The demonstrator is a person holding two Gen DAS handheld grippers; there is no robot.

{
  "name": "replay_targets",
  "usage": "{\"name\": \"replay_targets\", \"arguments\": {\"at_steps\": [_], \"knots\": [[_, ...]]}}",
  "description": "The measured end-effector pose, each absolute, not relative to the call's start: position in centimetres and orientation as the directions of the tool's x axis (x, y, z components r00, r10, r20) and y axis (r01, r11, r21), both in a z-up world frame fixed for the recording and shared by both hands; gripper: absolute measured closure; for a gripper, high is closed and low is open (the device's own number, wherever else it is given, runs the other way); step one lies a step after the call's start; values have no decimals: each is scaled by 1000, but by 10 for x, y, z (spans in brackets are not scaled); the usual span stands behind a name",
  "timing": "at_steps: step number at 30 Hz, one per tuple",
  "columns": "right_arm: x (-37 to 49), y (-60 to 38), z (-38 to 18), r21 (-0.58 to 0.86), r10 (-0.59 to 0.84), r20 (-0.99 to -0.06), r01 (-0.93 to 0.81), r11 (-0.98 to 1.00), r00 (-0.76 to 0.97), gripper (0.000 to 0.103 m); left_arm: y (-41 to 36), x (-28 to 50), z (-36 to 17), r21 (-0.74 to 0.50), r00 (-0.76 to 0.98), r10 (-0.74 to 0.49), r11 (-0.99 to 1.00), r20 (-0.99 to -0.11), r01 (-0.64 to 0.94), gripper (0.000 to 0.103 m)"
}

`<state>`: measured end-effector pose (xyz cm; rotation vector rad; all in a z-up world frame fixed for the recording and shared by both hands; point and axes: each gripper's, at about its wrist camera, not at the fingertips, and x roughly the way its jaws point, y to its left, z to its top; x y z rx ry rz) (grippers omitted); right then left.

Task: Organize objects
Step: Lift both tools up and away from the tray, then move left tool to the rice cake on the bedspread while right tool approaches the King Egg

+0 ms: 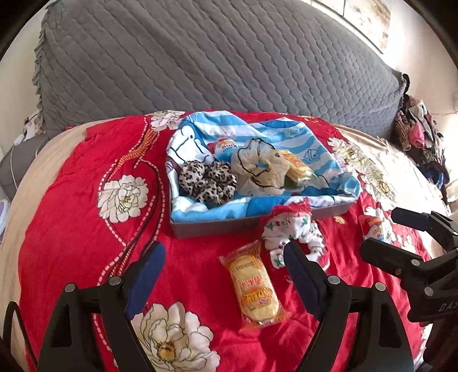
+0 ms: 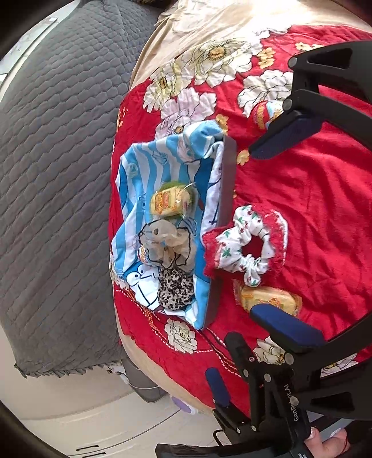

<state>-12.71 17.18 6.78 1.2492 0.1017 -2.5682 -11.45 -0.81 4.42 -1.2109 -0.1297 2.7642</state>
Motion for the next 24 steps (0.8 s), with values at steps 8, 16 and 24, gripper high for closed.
{"name": "replay_targets", "arguments": {"at_steps": [8, 16, 24], "knots": [[-110, 179, 71, 51, -212, -780, 277, -959, -588, 1, -2, -97, 47, -127, -676, 155, -988, -720, -91, 18], [-93, 184, 71, 41, -204, -780, 277, -960, -591, 1, 3, -83, 46, -125, -674, 161, -987, -721, -102, 18], [-79, 189, 65, 48, -202, -780, 265, -963, -592, 1, 12, -66, 44, -125, -671, 170, -985, -721, -115, 18]]}}
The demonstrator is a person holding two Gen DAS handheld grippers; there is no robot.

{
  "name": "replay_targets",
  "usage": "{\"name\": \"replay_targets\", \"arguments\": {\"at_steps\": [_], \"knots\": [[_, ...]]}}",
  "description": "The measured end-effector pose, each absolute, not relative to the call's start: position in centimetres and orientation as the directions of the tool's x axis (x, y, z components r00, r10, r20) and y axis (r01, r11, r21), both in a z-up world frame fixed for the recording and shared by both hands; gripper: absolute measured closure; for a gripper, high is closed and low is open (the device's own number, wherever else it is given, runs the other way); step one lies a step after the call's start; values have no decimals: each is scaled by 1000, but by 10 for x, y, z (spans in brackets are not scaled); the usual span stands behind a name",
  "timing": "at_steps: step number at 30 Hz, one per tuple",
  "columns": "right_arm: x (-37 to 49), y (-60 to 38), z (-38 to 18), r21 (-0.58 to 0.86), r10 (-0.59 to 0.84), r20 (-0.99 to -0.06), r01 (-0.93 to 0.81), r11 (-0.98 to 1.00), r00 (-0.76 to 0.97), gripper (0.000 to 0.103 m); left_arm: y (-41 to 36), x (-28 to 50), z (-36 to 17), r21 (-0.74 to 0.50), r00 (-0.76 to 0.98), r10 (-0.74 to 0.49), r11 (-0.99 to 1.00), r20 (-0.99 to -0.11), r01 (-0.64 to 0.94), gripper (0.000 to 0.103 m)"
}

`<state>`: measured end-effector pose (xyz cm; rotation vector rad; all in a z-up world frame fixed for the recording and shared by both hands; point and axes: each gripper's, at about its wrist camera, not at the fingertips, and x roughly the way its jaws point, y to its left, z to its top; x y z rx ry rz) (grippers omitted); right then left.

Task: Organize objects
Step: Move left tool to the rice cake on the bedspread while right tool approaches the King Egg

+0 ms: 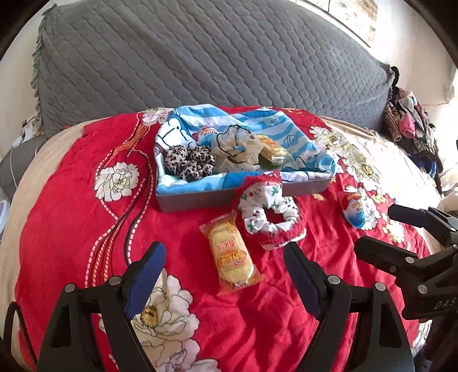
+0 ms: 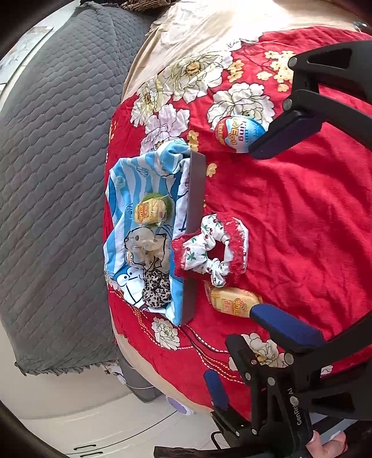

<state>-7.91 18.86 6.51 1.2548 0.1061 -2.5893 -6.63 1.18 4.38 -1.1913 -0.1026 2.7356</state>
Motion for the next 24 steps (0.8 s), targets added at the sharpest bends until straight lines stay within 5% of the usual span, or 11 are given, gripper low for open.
{"name": "replay_targets", "arguments": {"at_steps": [24], "knots": [[-63, 216, 52, 45, -164, -781, 207, -977, -602, 1, 29, -55, 21, -136, -638, 180, -984, -749, -118, 18]]}}
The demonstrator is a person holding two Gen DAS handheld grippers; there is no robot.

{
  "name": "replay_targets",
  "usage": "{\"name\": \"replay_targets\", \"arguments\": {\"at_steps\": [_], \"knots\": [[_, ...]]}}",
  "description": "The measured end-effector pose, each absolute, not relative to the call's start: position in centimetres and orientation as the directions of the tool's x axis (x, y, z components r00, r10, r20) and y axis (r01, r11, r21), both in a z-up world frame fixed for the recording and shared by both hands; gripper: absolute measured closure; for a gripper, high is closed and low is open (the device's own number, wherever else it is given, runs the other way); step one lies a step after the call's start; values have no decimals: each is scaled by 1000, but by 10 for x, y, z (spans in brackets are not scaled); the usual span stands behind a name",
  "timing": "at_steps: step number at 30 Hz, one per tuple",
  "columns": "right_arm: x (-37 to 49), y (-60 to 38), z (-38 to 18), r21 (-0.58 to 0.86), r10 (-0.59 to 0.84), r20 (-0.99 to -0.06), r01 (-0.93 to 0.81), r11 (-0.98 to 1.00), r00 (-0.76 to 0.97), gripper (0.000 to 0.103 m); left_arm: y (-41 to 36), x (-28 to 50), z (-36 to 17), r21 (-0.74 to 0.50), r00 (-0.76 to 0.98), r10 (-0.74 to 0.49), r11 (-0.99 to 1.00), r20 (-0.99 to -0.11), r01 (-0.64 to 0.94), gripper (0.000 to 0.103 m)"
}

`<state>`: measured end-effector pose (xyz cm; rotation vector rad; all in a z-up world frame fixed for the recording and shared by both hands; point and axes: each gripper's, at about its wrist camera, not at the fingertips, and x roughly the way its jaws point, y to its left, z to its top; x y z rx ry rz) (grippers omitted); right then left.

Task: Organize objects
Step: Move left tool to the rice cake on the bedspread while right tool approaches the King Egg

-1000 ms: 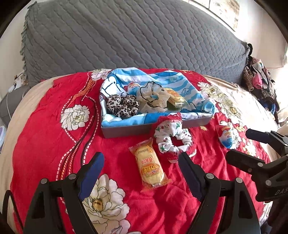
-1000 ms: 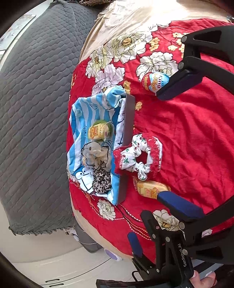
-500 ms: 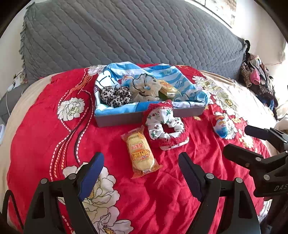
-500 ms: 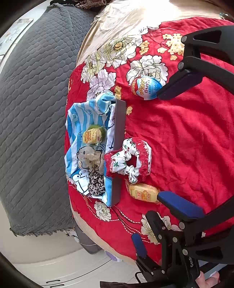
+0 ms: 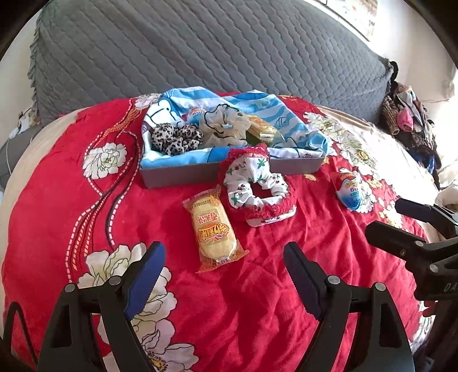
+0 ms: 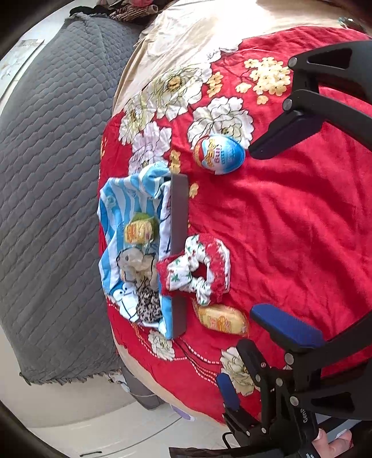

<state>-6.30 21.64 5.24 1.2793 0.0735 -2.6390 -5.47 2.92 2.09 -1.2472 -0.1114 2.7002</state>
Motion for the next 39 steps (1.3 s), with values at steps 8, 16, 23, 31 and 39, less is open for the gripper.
{"name": "replay_targets", "arguments": {"at_steps": [8, 16, 23, 31, 39], "knots": [[-67, 227, 44, 61, -159, -789, 182, -981, -594, 1, 34, -59, 13, -142, -628, 184, -983, -756, -116, 18], [-69, 230, 35, 66, -157, -796, 174, -983, -584, 1, 38, -63, 5, -154, -618, 188, -982, -764, -109, 18], [-72, 234, 30, 67, -152, -802, 166, -984, -578, 1, 43, -67, 0, -158, -610, 195, -981, -768, -115, 18], [-76, 240, 25, 66, -141, -807, 149, -987, -574, 1, 45, -74, -5, -162, -607, 193, -981, -771, -106, 18], [-81, 246, 19, 69, -133, -811, 133, -989, -570, 1, 51, -82, -9, -167, -601, 195, -981, -775, -104, 18]]}}
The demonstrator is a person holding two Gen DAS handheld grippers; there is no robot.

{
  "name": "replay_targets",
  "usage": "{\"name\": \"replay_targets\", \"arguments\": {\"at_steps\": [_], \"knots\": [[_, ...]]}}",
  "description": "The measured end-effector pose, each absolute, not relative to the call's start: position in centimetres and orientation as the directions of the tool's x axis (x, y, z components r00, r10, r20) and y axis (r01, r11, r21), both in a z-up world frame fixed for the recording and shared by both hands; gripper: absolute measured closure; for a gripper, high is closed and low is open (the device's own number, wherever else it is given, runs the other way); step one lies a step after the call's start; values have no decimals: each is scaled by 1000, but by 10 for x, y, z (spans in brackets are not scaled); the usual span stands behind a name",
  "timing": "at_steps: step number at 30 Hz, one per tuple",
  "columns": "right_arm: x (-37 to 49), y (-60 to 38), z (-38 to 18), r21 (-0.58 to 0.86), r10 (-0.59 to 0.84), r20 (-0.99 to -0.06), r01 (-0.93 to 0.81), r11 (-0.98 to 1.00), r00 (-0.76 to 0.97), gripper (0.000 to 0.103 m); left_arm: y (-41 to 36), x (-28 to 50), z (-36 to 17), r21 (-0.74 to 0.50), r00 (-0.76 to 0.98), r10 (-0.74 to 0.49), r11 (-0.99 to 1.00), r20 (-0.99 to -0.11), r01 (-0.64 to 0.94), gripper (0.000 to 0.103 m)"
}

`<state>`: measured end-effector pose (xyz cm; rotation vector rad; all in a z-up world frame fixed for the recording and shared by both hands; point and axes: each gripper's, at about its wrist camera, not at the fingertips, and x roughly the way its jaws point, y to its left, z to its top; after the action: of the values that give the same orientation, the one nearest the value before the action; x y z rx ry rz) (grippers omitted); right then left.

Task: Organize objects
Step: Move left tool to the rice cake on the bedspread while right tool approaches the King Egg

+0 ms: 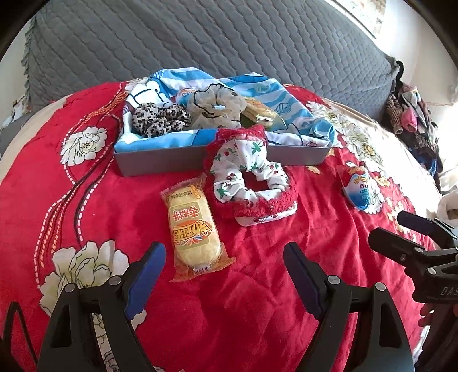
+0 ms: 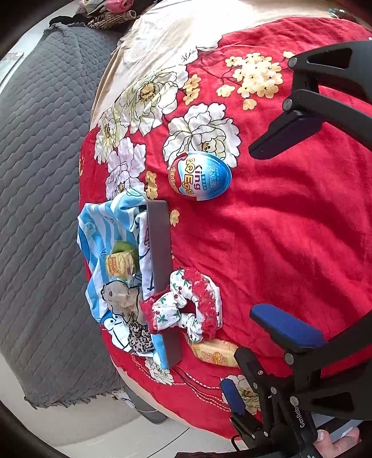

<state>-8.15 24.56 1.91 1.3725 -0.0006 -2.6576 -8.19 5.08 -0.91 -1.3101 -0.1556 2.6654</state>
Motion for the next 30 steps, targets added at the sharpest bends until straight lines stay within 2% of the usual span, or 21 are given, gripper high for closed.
{"name": "replay_targets", "arguments": {"at_steps": [30], "knots": [[-114, 267, 4, 88, -115, -812, 74, -993, -572, 1, 51, -108, -30, -196, -577, 198, -978, -792, -66, 18]]}}
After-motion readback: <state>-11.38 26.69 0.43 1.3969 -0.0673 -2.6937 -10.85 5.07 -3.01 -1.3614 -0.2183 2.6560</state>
